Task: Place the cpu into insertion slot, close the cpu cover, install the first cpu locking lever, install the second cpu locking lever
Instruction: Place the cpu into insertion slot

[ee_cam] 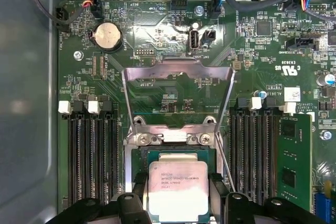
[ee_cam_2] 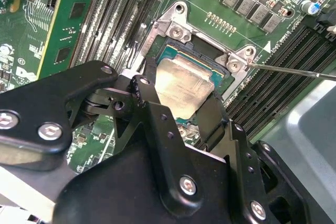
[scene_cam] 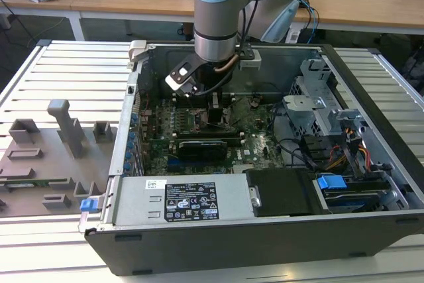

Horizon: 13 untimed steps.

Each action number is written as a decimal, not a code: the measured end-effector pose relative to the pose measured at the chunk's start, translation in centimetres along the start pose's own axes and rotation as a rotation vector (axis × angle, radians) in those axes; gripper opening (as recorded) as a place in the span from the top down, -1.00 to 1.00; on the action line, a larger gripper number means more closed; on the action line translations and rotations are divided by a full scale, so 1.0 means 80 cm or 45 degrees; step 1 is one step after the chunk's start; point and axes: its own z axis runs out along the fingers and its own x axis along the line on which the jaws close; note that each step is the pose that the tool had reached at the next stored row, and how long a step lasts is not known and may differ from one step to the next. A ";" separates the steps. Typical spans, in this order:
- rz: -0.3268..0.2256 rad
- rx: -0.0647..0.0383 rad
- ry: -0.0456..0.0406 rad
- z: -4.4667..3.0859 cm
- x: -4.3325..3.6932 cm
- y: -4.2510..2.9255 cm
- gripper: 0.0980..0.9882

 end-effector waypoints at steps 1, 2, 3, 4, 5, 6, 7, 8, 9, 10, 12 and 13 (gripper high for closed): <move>0.000 0.000 0.000 0.0002 0.000 0.0000 0.00; 0.000 0.000 0.000 0.0003 0.000 0.0000 0.00; 0.000 0.000 0.000 0.0004 0.000 0.0000 0.00; 0.000 0.000 0.000 0.0004 0.000 0.0000 0.00; 0.000 0.000 0.000 0.0004 0.000 0.0000 0.00; 0.000 0.000 0.000 0.0005 0.000 0.0000 0.00; 0.000 0.000 0.000 0.0005 0.000 0.0000 0.00; 0.000 0.000 0.000 0.0005 0.000 0.0000 0.00; 0.000 0.000 0.000 0.0006 0.000 0.0000 -0.02; 0.000 0.000 0.000 0.0006 0.000 0.0000 -0.15; 0.000 0.000 0.000 0.0007 0.000 0.0000 -0.30; 0.000 0.000 0.000 0.0005 0.000 0.0001 -0.30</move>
